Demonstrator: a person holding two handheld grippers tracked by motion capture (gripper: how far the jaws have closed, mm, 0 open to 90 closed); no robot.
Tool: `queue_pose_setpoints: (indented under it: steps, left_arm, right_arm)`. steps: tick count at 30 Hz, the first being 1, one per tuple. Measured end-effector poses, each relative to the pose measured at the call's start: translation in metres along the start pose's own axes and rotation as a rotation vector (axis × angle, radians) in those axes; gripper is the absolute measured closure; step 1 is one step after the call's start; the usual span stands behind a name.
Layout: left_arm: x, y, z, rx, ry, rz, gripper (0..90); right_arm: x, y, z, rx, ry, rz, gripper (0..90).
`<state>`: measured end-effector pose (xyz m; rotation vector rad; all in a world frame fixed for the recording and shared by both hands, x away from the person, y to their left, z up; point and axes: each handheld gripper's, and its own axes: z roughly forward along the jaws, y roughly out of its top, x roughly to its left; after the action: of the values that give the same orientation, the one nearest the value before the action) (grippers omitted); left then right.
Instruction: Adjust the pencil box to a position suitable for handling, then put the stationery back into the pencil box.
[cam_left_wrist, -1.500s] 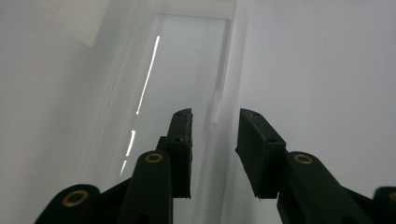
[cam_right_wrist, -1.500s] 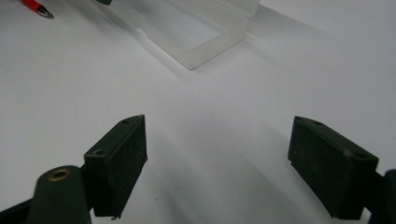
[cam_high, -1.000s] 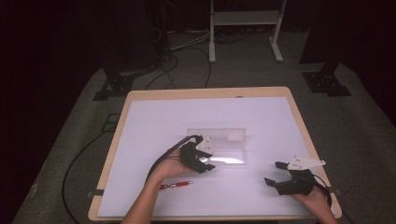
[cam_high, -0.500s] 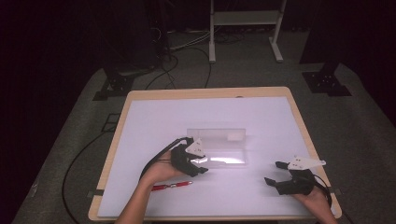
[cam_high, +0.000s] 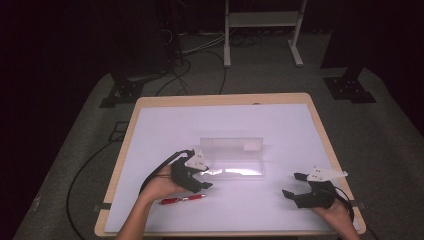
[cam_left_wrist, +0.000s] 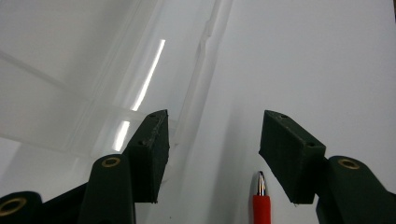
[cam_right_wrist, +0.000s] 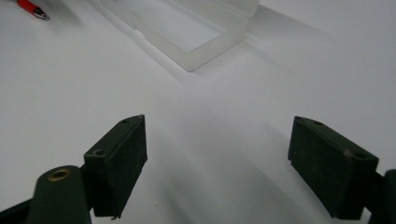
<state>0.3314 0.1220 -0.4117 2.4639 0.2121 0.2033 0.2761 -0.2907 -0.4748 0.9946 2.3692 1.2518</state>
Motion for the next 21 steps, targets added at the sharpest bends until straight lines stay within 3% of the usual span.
queue_pose_setpoints:
  steps: [10,21]
  left_arm:
    - [-0.006,-0.014,-0.016,-0.003,0.017,-0.001,39.9]
    - [-0.010,-0.028,-0.016,0.008,0.013,-0.019,39.4]
  right_arm:
    - [0.001,0.001,0.002,0.006,0.000,0.000,18.9]
    - [0.003,0.001,0.003,0.014,0.003,-0.009,18.9]
